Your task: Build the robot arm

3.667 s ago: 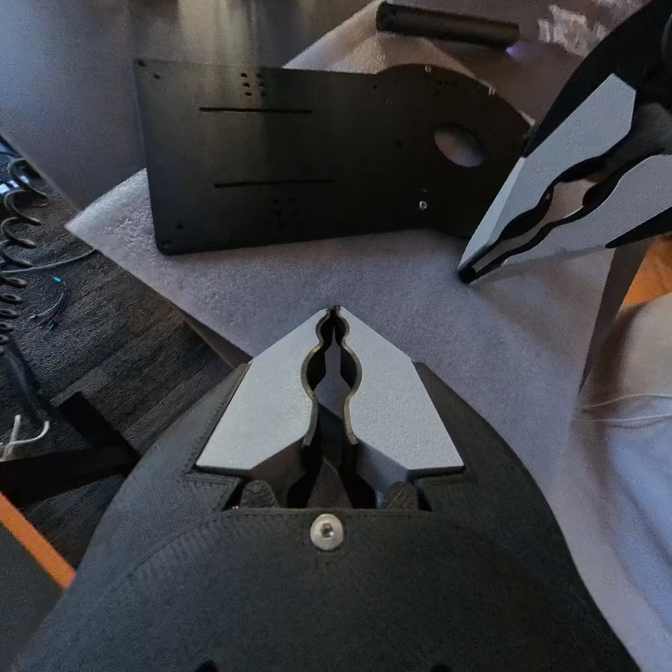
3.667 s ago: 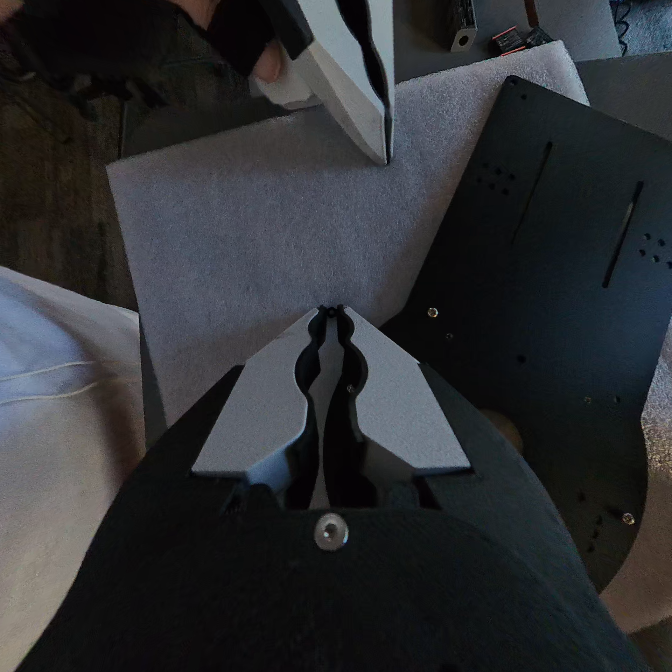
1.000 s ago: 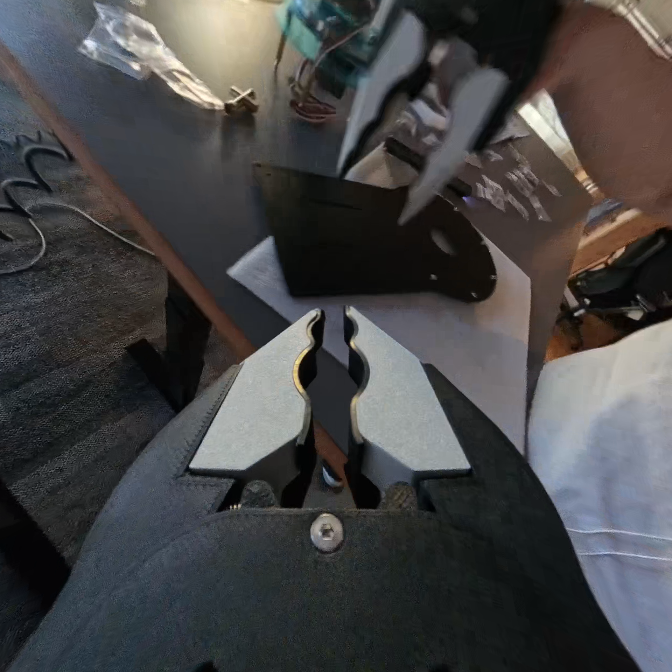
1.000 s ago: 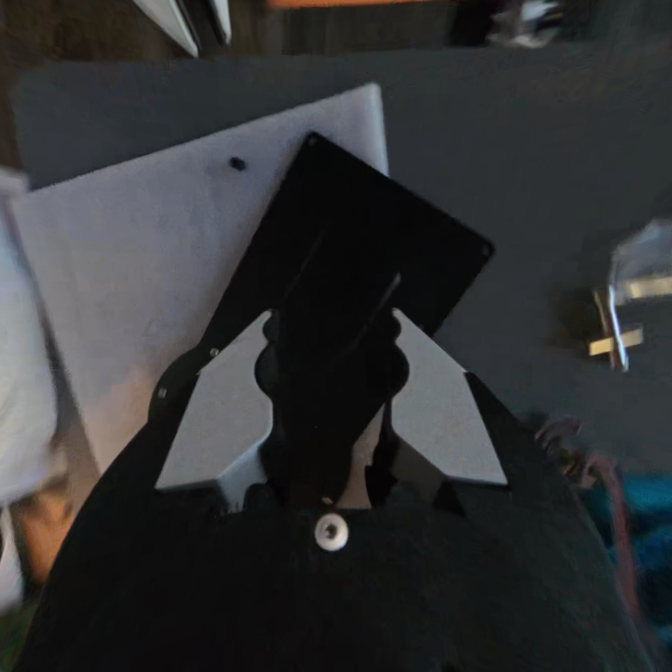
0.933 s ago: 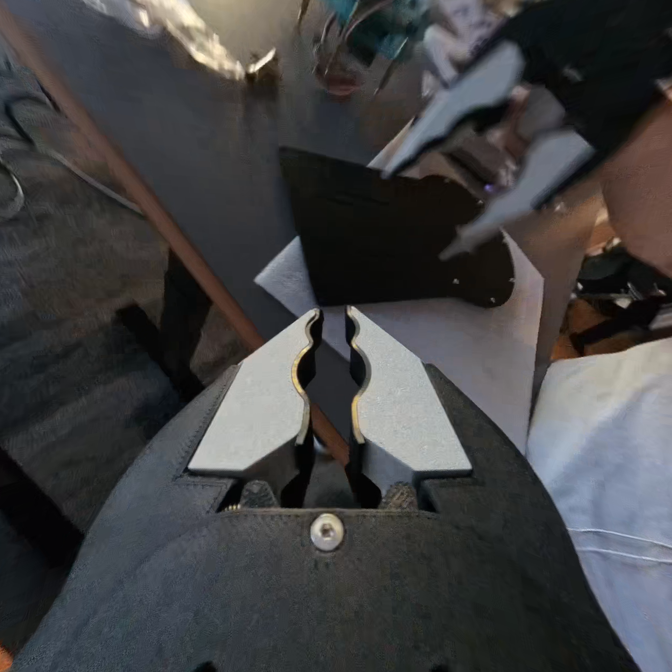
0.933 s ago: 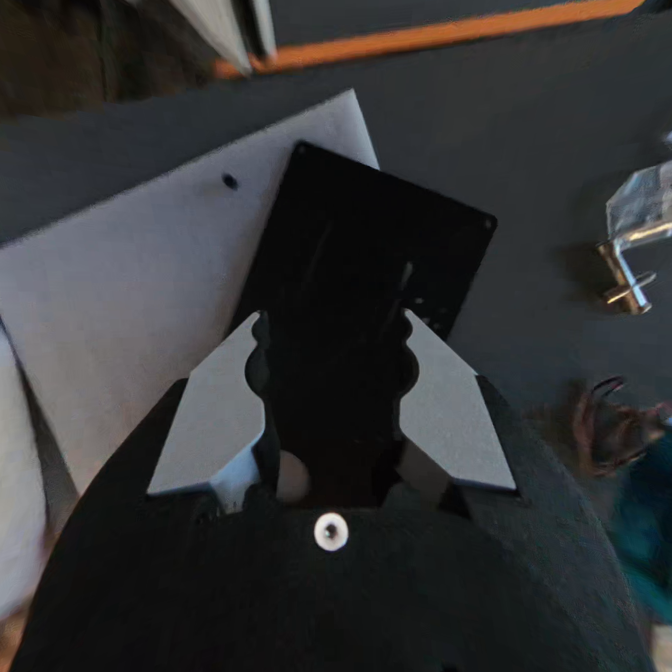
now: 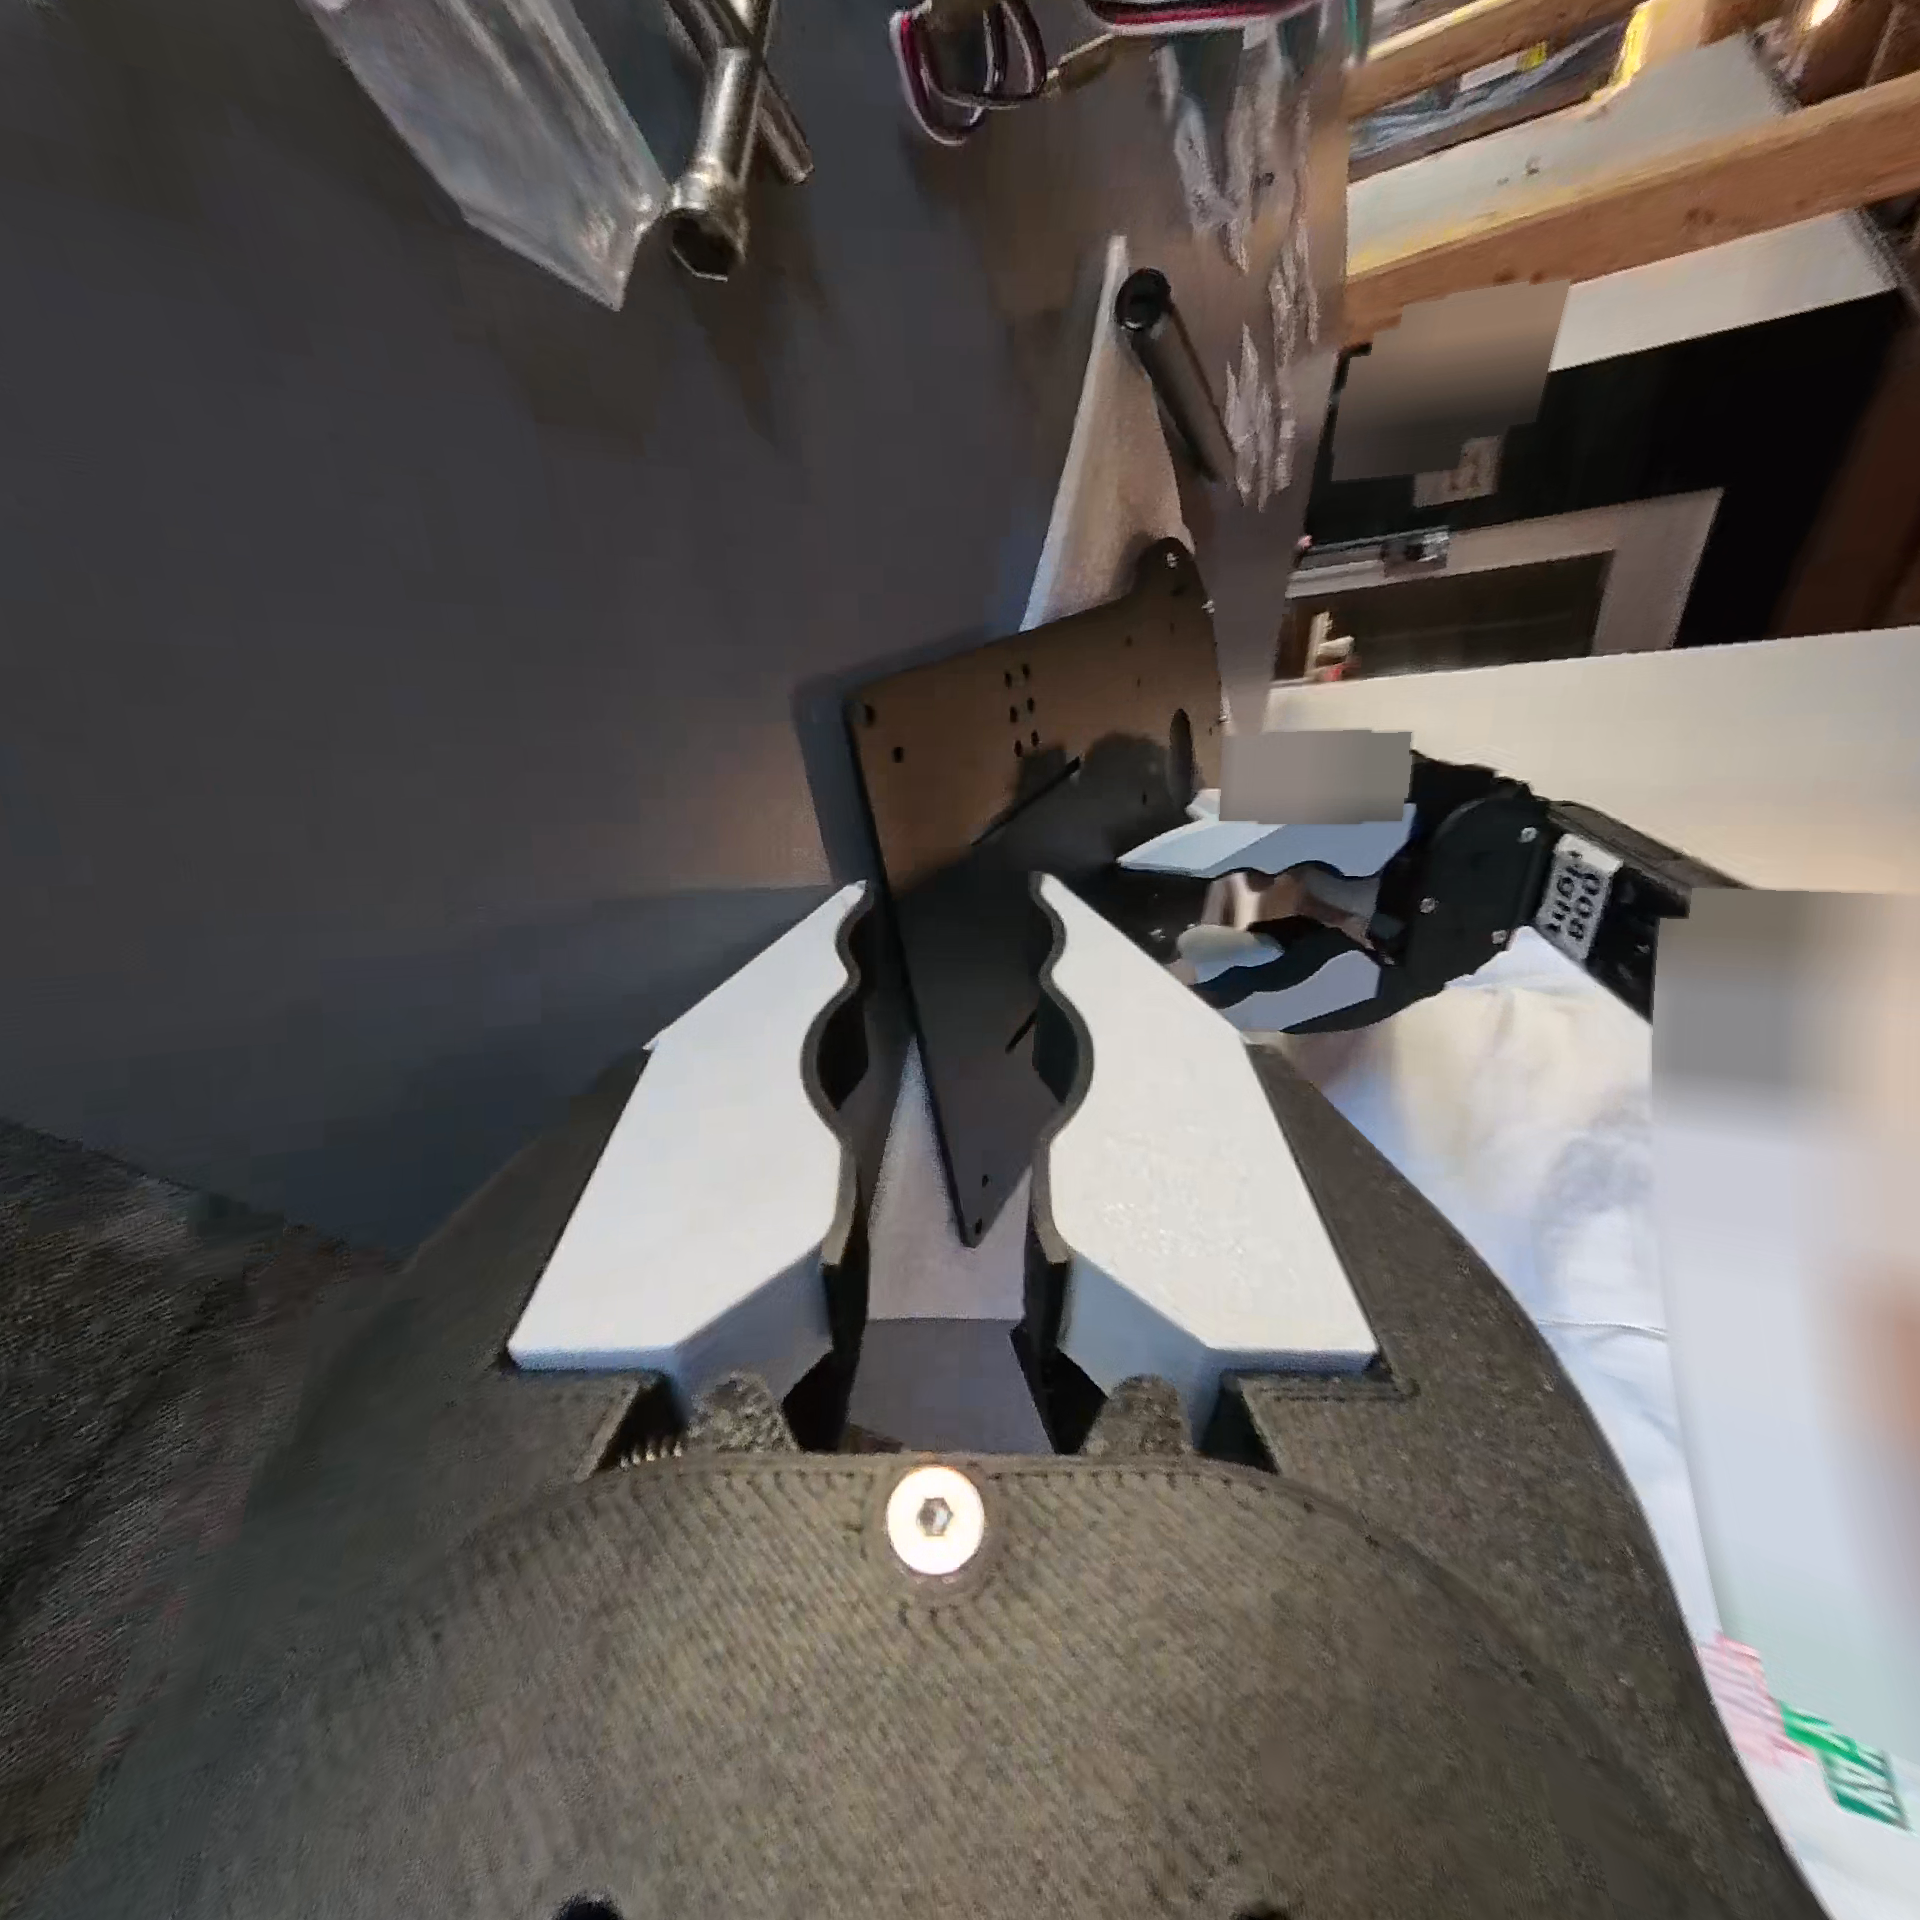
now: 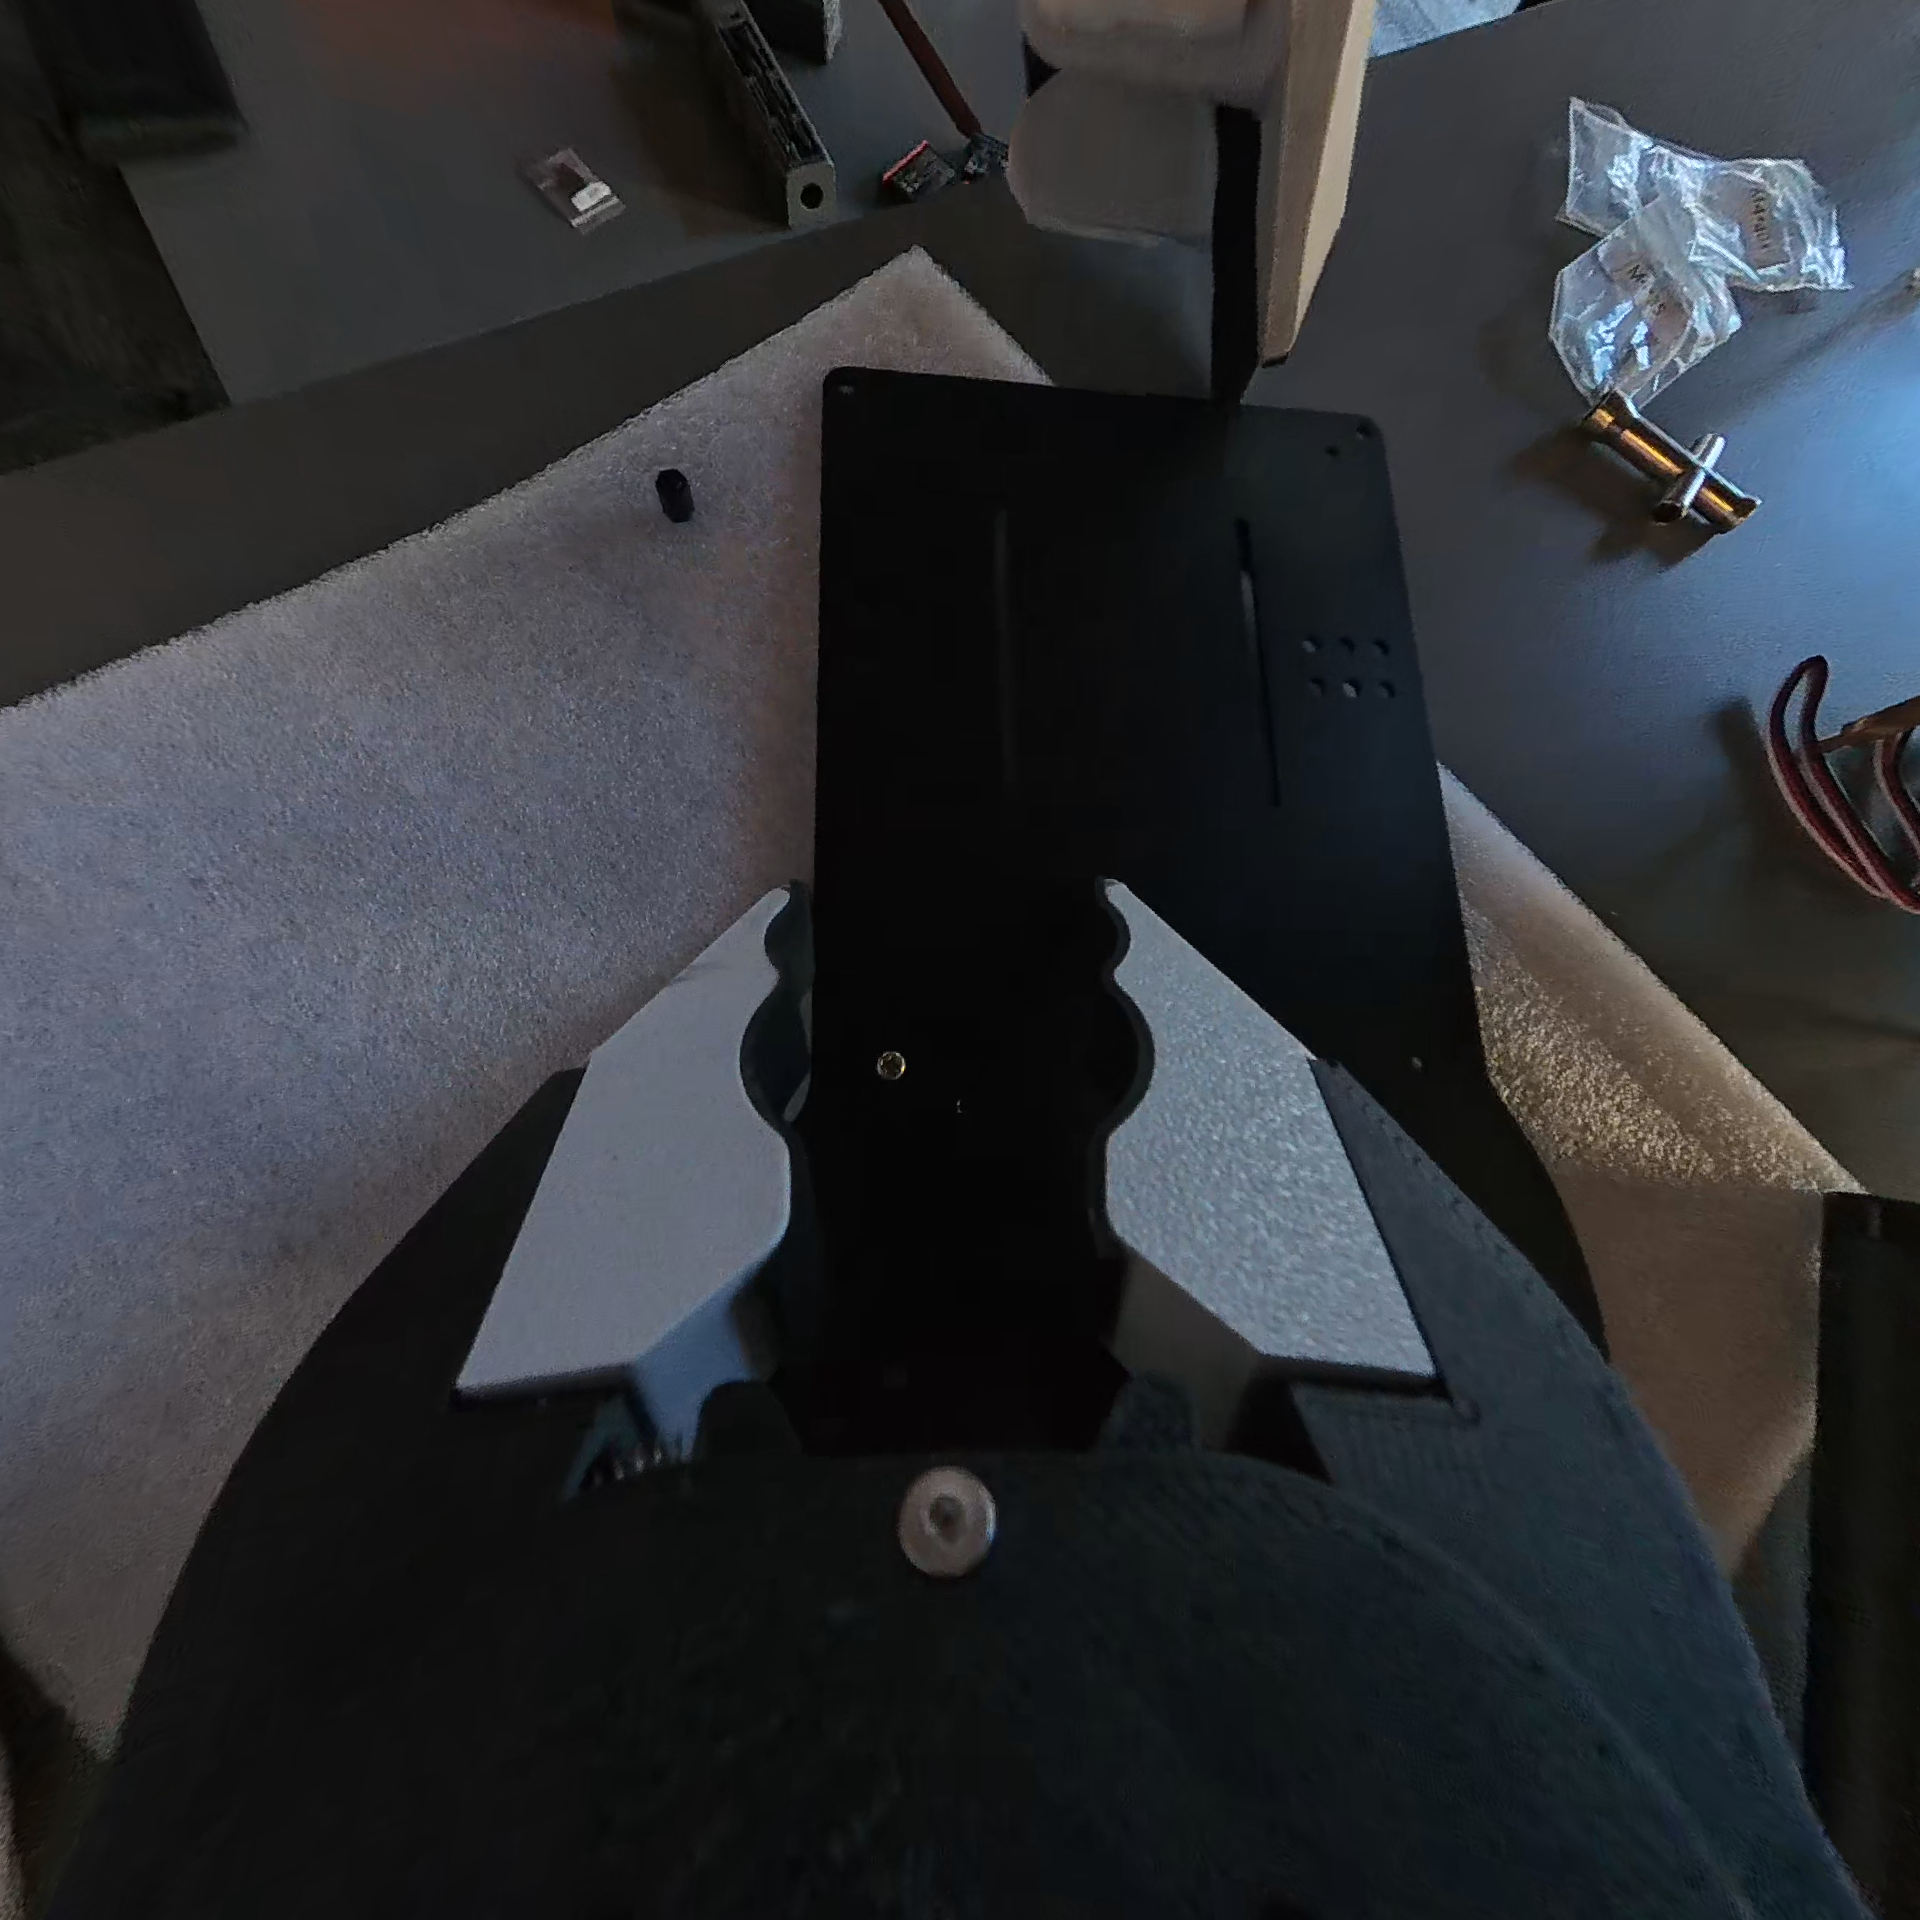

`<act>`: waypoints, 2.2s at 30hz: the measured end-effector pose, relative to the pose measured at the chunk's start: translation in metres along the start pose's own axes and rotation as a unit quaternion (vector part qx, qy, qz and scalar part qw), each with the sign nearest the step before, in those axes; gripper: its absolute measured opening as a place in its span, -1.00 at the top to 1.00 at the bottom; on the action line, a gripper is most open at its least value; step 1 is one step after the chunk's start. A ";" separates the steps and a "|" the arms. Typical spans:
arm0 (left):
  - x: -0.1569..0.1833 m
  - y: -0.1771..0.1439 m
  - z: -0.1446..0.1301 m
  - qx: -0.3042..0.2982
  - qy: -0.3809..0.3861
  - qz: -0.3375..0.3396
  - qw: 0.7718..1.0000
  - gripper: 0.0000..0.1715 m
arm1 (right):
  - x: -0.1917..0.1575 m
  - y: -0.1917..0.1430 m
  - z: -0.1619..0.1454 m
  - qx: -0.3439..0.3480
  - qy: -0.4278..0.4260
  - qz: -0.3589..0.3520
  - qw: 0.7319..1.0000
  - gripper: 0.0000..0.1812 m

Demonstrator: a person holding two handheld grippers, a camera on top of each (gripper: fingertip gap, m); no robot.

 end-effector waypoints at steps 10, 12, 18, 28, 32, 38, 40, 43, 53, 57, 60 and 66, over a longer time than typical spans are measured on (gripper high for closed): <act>0.007 -0.003 0.001 0.038 -0.068 -0.048 0.996 0.54 | -0.003 0.000 0.002 0.018 0.003 0.005 1.000 0.53; 0.007 -0.003 0.002 0.047 -0.072 -0.048 0.995 0.56 | -0.004 0.001 0.004 0.026 -0.008 0.007 1.000 0.56; 0.009 -0.004 0.000 0.061 -0.072 -0.057 0.994 0.55 | -0.003 0.002 0.013 0.029 0.046 0.093 0.994 0.44; 0.014 -0.007 0.000 0.098 -0.067 -0.072 0.990 0.51 | 0.099 0.056 0.030 -0.012 0.200 0.210 0.957 0.41; 0.016 -0.009 -0.001 0.115 -0.061 -0.076 0.989 0.48 | 0.088 0.069 0.034 -0.027 0.219 0.278 0.935 0.53; 0.023 -0.012 -0.002 0.145 -0.048 -0.086 0.985 0.46 | 0.086 0.074 0.037 -0.039 0.204 0.322 0.924 0.58; 0.027 -0.013 -0.002 0.150 -0.041 -0.089 0.984 0.47 | 0.083 0.074 0.037 -0.043 0.206 0.336 0.918 0.57; 0.032 -0.014 -0.003 0.152 -0.031 -0.089 0.984 0.43 | 0.079 0.075 0.039 -0.040 0.207 0.358 0.910 0.56; 0.035 -0.015 -0.004 0.160 -0.022 -0.093 0.982 0.46 | 0.079 0.073 0.043 -0.052 0.190 0.367 0.909 0.61; 0.037 -0.017 -0.003 0.167 -0.020 -0.109 0.980 0.58 | 0.081 0.068 0.051 -0.019 0.195 0.378 0.905 0.69; 0.036 -0.016 -0.003 0.170 -0.014 -0.118 0.978 0.67 | 0.082 0.066 0.054 -0.005 0.202 0.384 0.901 0.72; 0.041 0.008 -0.019 0.104 -0.017 -0.131 0.986 0.90 | 0.076 0.065 0.060 0.010 0.182 0.389 0.903 0.72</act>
Point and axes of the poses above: each gripper's, where its closed fingertips meet, y out along the fingers, z out of its top, x = y × z across the jaws, the point moved 2 cm from there along -y, back along the fingers, and after that the axes turned 14 degrees about x, right-handed, at the moved point
